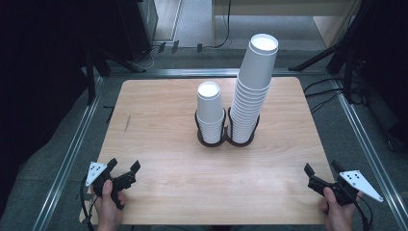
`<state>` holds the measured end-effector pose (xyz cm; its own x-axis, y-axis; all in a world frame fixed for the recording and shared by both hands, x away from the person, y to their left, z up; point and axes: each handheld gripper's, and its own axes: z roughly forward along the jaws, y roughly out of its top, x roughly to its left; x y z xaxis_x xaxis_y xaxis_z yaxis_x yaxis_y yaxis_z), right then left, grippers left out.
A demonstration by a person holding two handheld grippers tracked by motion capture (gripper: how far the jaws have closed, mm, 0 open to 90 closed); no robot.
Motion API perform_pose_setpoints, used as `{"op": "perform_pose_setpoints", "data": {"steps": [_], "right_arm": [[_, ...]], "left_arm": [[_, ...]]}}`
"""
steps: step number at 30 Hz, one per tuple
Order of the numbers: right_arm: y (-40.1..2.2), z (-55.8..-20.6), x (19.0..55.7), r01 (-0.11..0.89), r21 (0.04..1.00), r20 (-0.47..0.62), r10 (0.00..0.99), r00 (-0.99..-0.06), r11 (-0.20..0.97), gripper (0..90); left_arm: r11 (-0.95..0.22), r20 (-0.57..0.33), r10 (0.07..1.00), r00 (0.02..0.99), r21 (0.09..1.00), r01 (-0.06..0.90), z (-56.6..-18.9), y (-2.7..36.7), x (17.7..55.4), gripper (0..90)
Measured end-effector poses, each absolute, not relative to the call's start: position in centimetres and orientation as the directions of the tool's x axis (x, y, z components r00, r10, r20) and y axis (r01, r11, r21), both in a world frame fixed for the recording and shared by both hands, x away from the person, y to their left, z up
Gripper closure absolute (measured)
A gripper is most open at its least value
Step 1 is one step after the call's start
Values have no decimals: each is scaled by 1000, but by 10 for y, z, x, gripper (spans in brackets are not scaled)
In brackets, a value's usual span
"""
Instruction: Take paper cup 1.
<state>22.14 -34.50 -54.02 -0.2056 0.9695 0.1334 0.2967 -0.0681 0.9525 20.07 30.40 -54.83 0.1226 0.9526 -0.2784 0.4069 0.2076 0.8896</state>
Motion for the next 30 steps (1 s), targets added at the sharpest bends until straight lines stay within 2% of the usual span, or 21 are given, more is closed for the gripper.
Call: {"op": "perform_pose_setpoints", "data": {"steps": [7,15,23,30], "right_arm": [[-343,-542,220,290,956,116,962,-246,-41,40],[-344,-542,215,262,961,136,975,-175,-87,40],[-342,-542,216,254,965,111,978,-176,-64,40],[-334,-540,217,242,969,96,976,-193,-47,40]], "left_arm": [[226,-292,950,110,888,401,-550,304,197,19],[170,-242,959,147,907,386,-551,296,194,19],[172,-247,958,146,902,396,-550,296,199,19],[131,-213,965,156,900,417,-547,293,200,19]]}}
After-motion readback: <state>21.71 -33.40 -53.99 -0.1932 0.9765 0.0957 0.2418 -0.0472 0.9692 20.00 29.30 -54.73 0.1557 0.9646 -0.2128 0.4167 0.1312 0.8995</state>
